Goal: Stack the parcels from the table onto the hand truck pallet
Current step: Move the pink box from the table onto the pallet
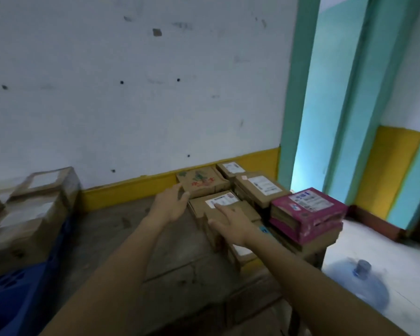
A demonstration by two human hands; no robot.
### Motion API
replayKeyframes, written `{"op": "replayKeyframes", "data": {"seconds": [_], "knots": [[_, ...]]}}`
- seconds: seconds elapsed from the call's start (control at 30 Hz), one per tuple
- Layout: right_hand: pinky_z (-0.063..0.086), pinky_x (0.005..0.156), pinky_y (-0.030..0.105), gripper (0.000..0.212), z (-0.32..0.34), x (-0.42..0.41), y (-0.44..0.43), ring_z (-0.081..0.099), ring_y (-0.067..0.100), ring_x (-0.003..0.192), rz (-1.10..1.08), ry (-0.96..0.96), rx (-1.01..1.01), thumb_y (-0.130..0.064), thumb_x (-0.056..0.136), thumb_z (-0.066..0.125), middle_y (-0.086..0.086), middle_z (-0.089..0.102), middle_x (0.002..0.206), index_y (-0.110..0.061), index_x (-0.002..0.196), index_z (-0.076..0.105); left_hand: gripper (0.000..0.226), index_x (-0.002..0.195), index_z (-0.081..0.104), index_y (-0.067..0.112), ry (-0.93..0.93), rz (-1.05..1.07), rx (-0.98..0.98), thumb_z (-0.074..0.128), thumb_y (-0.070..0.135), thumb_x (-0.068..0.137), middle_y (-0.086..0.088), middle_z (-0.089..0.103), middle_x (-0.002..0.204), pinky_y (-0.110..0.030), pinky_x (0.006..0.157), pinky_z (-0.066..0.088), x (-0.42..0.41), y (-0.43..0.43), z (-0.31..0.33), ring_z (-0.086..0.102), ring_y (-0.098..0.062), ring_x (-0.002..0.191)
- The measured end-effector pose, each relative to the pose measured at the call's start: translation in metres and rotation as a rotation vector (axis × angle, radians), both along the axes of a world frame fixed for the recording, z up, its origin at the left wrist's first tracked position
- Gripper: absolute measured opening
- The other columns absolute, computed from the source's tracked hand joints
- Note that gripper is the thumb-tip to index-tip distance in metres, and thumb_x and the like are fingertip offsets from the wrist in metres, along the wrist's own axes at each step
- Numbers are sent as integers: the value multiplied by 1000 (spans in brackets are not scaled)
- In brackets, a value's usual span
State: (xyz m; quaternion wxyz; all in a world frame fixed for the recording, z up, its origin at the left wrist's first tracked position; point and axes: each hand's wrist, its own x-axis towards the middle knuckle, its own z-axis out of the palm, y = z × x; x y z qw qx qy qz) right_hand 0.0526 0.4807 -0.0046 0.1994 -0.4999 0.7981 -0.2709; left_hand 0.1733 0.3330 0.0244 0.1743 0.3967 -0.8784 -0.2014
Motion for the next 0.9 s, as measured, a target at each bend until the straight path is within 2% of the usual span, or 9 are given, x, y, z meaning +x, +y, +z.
{"op": "replayKeyframes", "data": {"seconds": [0.17,0.37,0.47,0.67,0.83,0.9], "knots": [[27,112,44,63,-5,-57,37,23,34,139,-95,-15,2,-52,92,42,11,15,154,-32,148,17,53,145,29,16,9,-66,92,36,39,98,-13,36,149,-38,108,32,-65,38,-14,34,-33,136],[29,111,51,64,-12,-105,58,25,34,138,-178,-41,-15,-53,90,44,10,24,152,-34,146,21,52,146,26,16,9,-122,145,34,36,99,-13,33,151,-38,109,30,-122,57,-27,33,-30,137],[32,108,47,59,-15,-129,65,29,33,136,-204,-43,-43,-50,91,46,7,26,151,-35,144,25,53,146,27,17,42,-112,167,35,39,98,-13,33,150,-40,110,31,-147,60,-31,31,-30,138],[35,106,48,62,-35,-190,87,28,34,135,-315,20,-8,-52,92,44,8,22,150,-33,146,21,52,145,30,17,-8,-122,174,37,38,98,-15,33,150,-41,108,35,-202,74,-49,37,-32,134],[25,111,48,60,-50,-251,93,23,36,138,-313,75,20,-52,92,42,13,21,153,-31,146,25,49,142,32,17,-62,-95,177,33,39,98,-19,49,135,-42,97,46,-246,91,-72,52,-34,116],[24,111,49,60,-55,-276,94,22,35,139,-291,94,29,-52,92,42,12,21,153,-31,146,26,49,142,33,18,-61,-52,178,33,39,98,-18,52,132,-34,95,47,-264,99,-80,53,-32,115]]}}
